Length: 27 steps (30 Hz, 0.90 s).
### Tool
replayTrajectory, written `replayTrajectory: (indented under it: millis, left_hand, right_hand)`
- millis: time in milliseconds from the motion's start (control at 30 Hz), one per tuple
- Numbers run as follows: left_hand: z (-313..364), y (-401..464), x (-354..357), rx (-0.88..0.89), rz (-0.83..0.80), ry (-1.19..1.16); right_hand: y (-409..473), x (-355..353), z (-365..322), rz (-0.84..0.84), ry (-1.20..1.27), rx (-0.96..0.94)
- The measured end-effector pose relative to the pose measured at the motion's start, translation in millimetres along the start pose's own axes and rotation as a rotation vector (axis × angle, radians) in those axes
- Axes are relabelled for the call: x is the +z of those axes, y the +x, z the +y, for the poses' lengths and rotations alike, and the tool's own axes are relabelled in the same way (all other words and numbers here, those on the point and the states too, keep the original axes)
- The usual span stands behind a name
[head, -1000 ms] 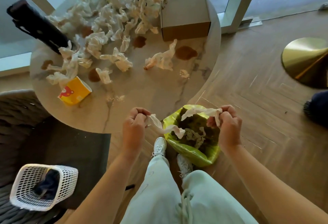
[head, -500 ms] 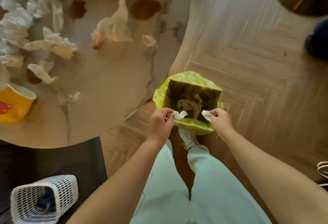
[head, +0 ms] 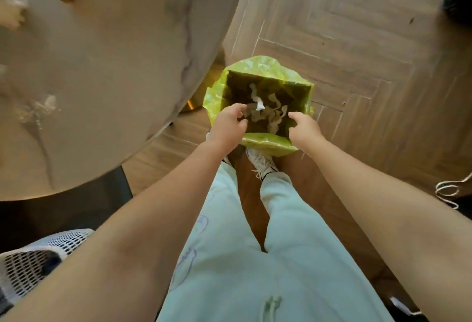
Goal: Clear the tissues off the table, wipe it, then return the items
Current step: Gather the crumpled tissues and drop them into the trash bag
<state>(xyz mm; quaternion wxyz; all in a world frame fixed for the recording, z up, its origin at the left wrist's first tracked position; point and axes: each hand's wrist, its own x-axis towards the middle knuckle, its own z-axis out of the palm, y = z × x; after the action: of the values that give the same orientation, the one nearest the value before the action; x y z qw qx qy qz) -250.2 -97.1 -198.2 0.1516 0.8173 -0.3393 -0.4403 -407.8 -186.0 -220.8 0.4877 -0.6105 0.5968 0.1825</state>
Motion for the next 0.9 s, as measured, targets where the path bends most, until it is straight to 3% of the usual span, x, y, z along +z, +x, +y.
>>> replayTrajectory:
  millis: [133, 300, 467, 633, 767, 900]
  left_hand:
    - [17, -20, -23, 0.011, -0.08, 0.017]
    - [62, -63, -71, 0.141, -0.089, -0.076]
    - [86, -94, -137, 0.337, 0.216, -0.238]
    - [69, -81, -207, 0.345, 0.562, -0.119]
    - [48, -58, -254, 0.322, 0.751, 0.023]
    - [40, -21, -273, 0.305, 0.766, 0.13]
  right_hand:
    - [-24, -13, -23, 0.065, 0.001, -0.113]
    - [-67, -34, -75, 0.262, 0.073, -0.463]
    - [-110, -56, -161, 0.524, 0.198, -0.831]
    - [-118, -58, -238, 0.537, 0.089, -1.049]
    - [-100, -51, -289, 0.454, -0.108, -1.04]
    - [-81, -41, -315, 0.369, -0.197, -0.993]
